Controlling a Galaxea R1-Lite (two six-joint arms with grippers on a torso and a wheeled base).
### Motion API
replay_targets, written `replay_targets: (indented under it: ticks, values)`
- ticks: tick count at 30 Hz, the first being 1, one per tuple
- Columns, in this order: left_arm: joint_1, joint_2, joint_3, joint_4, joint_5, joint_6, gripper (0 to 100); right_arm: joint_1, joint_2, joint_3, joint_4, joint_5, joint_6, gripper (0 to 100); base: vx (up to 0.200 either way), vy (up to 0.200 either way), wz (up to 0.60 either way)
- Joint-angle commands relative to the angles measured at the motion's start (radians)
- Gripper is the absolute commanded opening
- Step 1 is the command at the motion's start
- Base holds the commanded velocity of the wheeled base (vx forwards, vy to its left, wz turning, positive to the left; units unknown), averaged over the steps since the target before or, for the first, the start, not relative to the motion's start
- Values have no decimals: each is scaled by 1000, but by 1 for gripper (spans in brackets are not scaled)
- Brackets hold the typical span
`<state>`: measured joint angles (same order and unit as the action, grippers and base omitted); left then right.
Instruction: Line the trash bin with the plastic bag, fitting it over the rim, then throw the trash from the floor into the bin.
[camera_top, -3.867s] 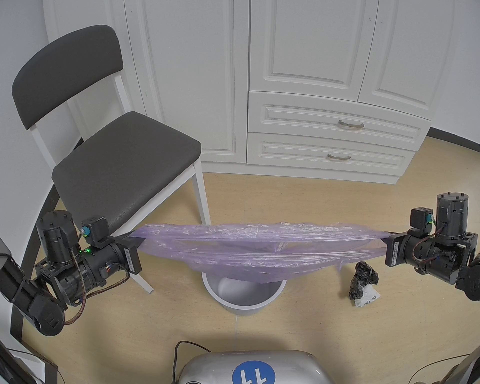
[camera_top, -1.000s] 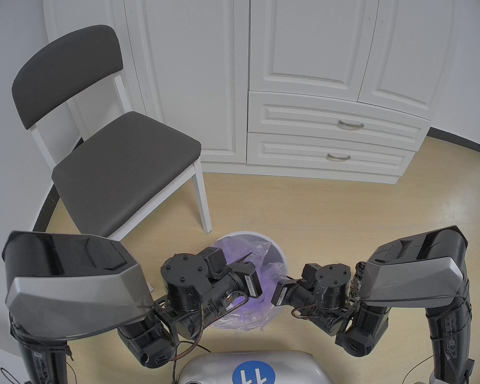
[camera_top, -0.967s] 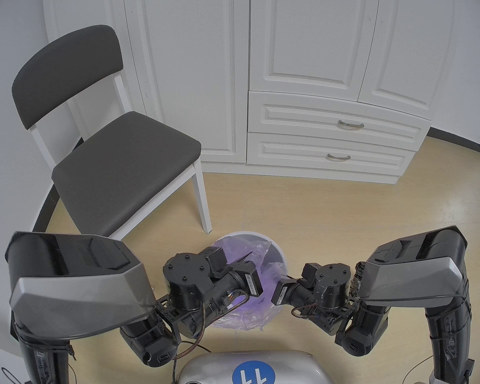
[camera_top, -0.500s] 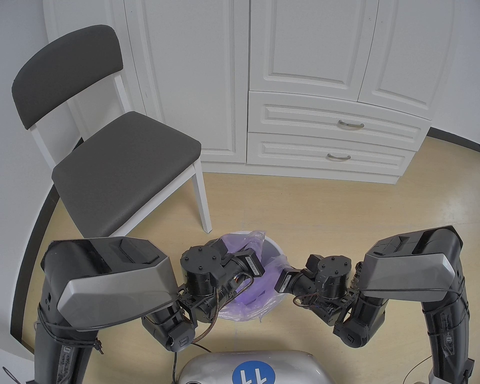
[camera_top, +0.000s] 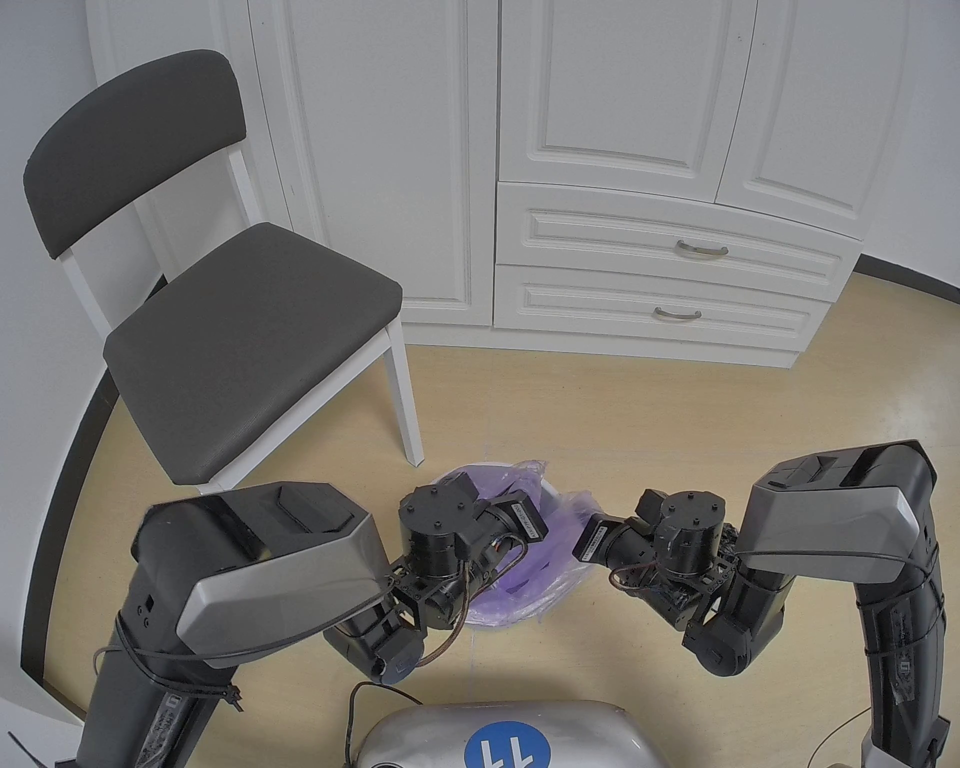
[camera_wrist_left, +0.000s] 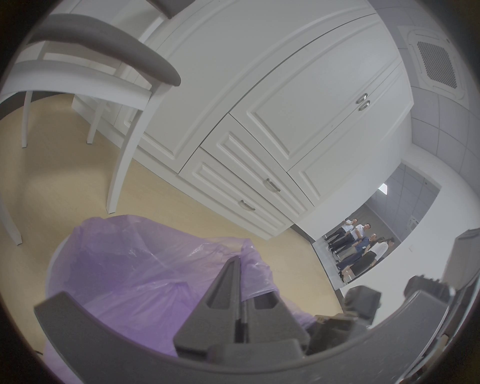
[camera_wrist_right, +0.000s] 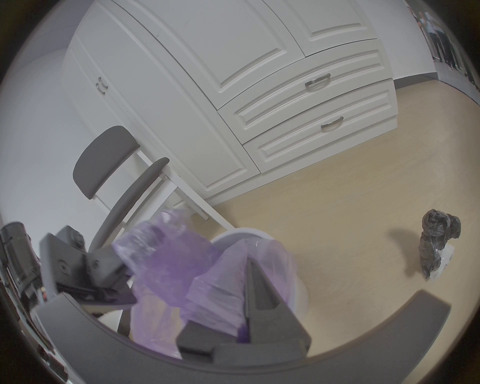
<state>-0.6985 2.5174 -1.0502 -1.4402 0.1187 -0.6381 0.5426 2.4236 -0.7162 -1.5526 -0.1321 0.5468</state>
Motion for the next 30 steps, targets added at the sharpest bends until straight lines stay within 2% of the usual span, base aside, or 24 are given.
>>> replay_targets:
  ticks: [1, 9, 12, 19, 30]
  values:
    - [-3, 70, -100, 58, -1, 0, 0, -1, -60, 6, -18, 2, 10, 0, 0, 0, 0]
    - [-12, 73, -146, 138, 2, 0, 0, 7, -130, 34, -18, 2, 13, 0, 0, 0, 0]
    - [-6, 81, -177, 207, 10, -2, 0, 7, -126, 34, -18, 3, 13, 0, 0, 0, 0]
    - [11, 86, -186, 230, 10, -2, 0, 5, -104, 24, -18, 3, 15, 0, 0, 0, 0]
    - [122, 61, -142, 227, 12, 0, 0, -4, -54, 3, -18, 3, 15, 0, 0, 0, 0]
